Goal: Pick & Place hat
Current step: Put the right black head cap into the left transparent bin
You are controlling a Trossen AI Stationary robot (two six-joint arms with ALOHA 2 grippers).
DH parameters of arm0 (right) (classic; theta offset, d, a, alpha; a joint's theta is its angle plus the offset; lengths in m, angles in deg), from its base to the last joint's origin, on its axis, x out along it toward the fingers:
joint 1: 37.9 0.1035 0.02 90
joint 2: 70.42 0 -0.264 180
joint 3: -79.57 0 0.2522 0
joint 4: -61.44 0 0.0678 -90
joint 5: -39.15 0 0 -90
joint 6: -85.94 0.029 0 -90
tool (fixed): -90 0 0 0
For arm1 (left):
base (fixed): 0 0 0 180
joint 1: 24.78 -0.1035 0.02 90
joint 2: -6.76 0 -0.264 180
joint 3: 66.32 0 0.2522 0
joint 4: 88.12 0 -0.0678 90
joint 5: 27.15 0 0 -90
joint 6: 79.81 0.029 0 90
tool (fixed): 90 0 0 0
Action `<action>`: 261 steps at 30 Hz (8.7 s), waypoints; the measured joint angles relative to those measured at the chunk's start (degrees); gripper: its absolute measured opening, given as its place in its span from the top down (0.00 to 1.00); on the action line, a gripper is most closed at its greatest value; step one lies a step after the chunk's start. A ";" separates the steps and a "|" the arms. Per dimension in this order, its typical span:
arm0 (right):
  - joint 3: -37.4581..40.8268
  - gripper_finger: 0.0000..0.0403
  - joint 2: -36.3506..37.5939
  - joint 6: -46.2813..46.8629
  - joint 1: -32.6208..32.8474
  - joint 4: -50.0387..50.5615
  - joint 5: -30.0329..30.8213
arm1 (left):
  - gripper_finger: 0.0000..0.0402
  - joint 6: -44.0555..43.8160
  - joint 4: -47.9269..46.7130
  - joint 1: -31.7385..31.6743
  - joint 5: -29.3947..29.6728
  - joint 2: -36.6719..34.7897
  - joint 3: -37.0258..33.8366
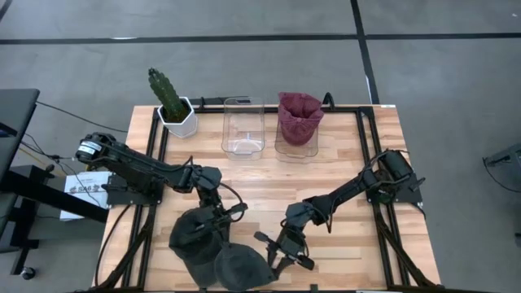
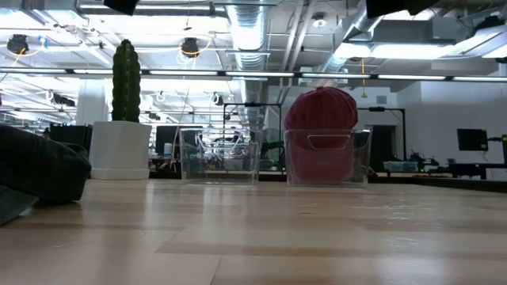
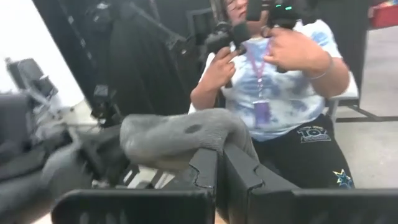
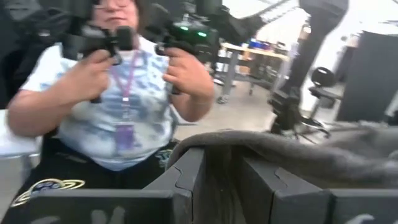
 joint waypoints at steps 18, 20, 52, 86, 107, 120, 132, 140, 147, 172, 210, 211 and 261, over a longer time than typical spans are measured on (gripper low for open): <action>0.00 0.83 0.00 -0.69 0.28 0.54 -1.50 | 0.98 -1.54 0.05 0.00 2.04 -0.04 -0.66; 0.00 0.83 0.00 1.63 -0.01 0.52 4.27 | 0.98 -1.54 0.05 0.01 1.97 -0.04 -0.66; 0.00 0.77 -0.02 10.87 -3.49 9.08 11.82 | 0.98 -11.57 -4.17 1.65 1.25 -0.04 -0.58; 0.02 0.43 -0.02 13.49 -12.21 12.03 14.60 | 0.98 -16.31 -3.87 9.49 1.68 -0.04 -0.58; 0.00 0.45 -0.02 17.67 -10.69 9.99 13.01 | 0.98 -9.76 -1.55 9.33 1.91 -0.04 -0.58; 0.00 0.46 -0.02 19.45 -10.05 10.36 11.92 | 0.98 4.35 0.47 9.23 1.18 -0.04 -0.58; 0.00 0.46 -0.02 20.98 -8.16 13.09 11.59 | 0.98 4.76 1.01 6.49 -1.14 -0.04 -0.58; 0.01 0.46 -0.02 21.14 -9.29 13.36 14.73 | 0.98 4.77 1.54 6.49 -1.79 -0.04 -0.58; 0.00 0.46 -0.02 24.36 -7.83 13.24 13.72 | 0.98 4.78 1.54 4.65 -1.79 -0.04 -0.58; -4.39 0.46 -0.02 21.97 -2.15 14.33 -2.18 | 0.98 1.35 0.27 1.18 -1.77 -0.02 -0.58; -4.39 0.78 -0.02 18.86 -10.15 23.23 9.87 | 0.98 -3.15 -2.82 9.39 -2.28 -0.02 -0.58; -4.39 0.78 -0.02 18.85 -10.62 23.23 12.57 | 0.98 -2.80 -2.75 9.66 -2.30 -0.02 -0.58; -19.54 0.78 -10.90 5.69 -3.69 21.48 2.37 | 0.98 2.91 1.09 5.86 -4.96 0.00 -2.09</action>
